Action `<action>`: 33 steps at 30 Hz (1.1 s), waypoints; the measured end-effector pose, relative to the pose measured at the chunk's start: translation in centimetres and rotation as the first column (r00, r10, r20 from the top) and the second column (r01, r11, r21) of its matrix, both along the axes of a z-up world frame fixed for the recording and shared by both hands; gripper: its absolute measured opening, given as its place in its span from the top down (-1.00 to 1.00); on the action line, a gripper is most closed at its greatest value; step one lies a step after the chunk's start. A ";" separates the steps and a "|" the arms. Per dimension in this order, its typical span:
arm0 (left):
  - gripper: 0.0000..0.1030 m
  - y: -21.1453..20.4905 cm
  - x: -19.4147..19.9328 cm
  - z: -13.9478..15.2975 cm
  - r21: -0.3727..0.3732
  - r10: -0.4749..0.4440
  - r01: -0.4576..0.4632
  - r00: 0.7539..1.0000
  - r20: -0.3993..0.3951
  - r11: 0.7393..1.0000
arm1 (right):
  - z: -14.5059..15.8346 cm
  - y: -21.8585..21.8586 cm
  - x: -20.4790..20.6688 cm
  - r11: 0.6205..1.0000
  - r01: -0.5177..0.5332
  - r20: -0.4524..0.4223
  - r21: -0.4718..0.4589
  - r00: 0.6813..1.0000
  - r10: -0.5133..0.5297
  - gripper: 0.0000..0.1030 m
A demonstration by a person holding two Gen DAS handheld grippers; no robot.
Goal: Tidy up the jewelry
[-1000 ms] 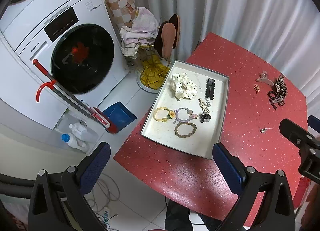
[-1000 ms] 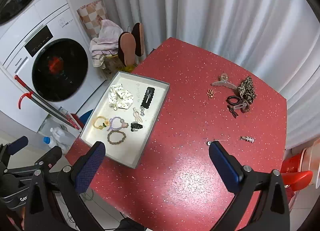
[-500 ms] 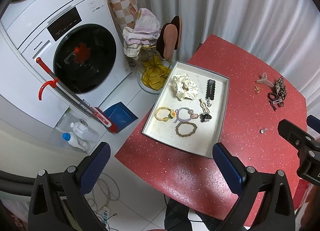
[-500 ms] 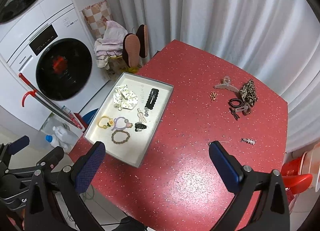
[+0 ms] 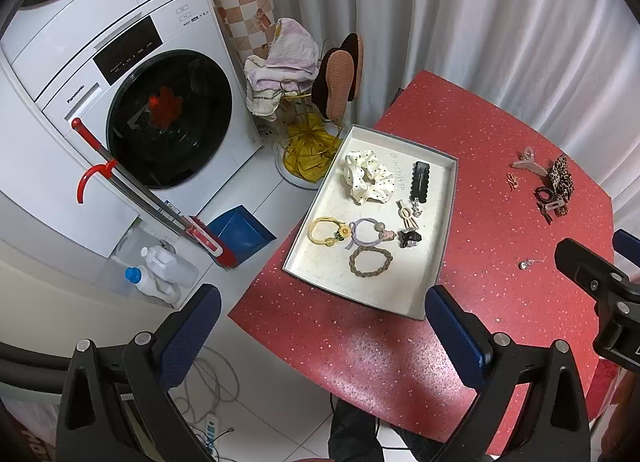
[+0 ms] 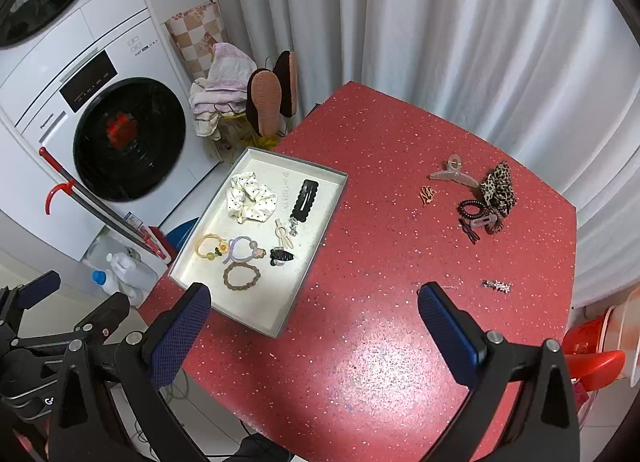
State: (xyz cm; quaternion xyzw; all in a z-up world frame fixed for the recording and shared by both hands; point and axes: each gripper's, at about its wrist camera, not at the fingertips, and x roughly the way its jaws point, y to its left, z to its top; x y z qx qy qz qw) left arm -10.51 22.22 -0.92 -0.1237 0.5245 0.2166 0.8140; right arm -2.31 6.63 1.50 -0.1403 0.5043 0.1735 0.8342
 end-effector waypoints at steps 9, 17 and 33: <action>-0.98 0.1 0.2 0.1 0.000 -0.001 0.001 1.000 0.000 1.000 | 0.2 0.1 0.3 1.000 -0.002 -0.002 0.002 1.000 0.002 -1.00; -0.99 0.0 0.3 0.1 0.000 0.000 0.000 1.000 -0.001 1.000 | 0.2 0.0 0.3 1.000 -0.004 -0.002 0.003 1.000 0.004 -1.00; -0.99 -0.1 0.4 -0.1 0.001 0.002 -0.002 1.000 -0.005 1.000 | 0.1 0.1 0.5 1.000 -0.004 -0.004 0.004 1.000 0.004 -1.00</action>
